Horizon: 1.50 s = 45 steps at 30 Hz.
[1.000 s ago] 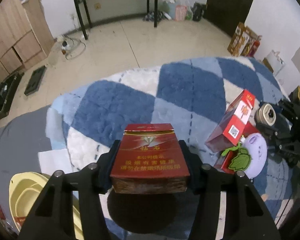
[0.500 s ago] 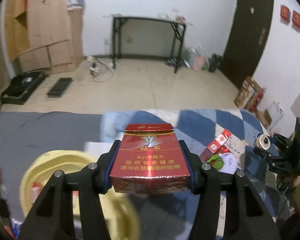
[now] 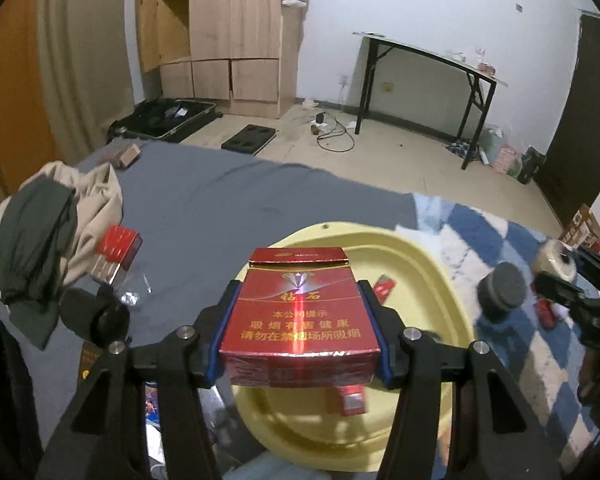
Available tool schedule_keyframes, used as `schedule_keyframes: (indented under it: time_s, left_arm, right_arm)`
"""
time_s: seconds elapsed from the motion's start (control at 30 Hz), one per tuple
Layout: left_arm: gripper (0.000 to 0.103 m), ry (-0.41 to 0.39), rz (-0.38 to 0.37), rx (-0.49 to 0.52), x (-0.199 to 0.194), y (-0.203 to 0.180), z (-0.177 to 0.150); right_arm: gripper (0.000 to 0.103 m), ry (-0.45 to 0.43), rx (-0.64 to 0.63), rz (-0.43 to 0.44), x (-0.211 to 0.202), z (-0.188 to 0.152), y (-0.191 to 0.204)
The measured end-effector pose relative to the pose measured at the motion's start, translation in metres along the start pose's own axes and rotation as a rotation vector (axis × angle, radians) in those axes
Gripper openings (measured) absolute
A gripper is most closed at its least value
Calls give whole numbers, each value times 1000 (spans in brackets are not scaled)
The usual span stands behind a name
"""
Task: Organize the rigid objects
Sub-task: 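Place the red pack and white pot into the yellow tray, then grasp the black foam disc with the left tool while the right tool grasps the lavender plush ball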
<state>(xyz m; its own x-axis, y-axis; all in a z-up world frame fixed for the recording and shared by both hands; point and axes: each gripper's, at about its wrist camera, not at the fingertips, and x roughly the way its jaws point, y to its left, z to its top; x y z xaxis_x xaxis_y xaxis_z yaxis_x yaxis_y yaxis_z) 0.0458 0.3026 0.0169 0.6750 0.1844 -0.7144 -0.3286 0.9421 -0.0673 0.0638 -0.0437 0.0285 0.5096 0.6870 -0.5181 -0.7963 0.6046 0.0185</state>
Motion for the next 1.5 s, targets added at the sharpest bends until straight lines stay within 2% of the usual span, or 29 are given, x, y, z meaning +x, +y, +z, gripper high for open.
schedule_keyframes:
  time_s: [0.13,0.27,0.33,0.4,0.57,0.83,0.9,0.93,0.97,1.03,1.07,1.13,1.23,1.33,1.5]
  left_arm:
    - [57,19,14,-6,25,10,-7]
    - [57,20,-34,-92,44,33,-10]
    - [57,22,-60,-106,53,38,-11]
    - [57,16,-56,-92,62,36,-13]
    - [57,74,-80,-124,82,38,-24]
    - [59,97,-78,-140,85,39,-28]
    - [68,105,-72,-150,85,41,-28]
    - [80,101,-70,-156,82,41,-27]
    - [87,95,-73,-160,80,40,-27]
    - [91,58,-79,-163,71,36,-23]
    - [97,48,-70,-160,67,34,-21]
    - [103,22,-73,-161,57,31,-18]
    - [103,-3,-68,-122,41,16,-8]
    - [103,-28,-79,-80,26,-9,2]
    - [103,-63,-164,-70,2,-68,19]
  right_arm:
    - [53,107,-45,30,69,19,28]
    - [53,190,-45,28,131,39,31]
    - [53,224,-35,24,166,46,37]
    - [53,250,-29,14,189,49,31]
    - [53,296,-26,16,229,47,28]
    - [53,342,-26,8,253,34,33]
    - [53,347,-14,8,255,33,31]
    - [54,352,-7,10,255,33,30]
    - [54,357,-6,11,256,33,30]
    - [57,343,-16,1,255,34,32]
    - [60,332,-12,1,250,34,32]
    - [83,275,37,7,236,40,29]
    - [95,206,82,-4,212,49,24]
    - [100,133,134,-29,173,54,10]
    - [103,46,221,-113,89,38,-24]
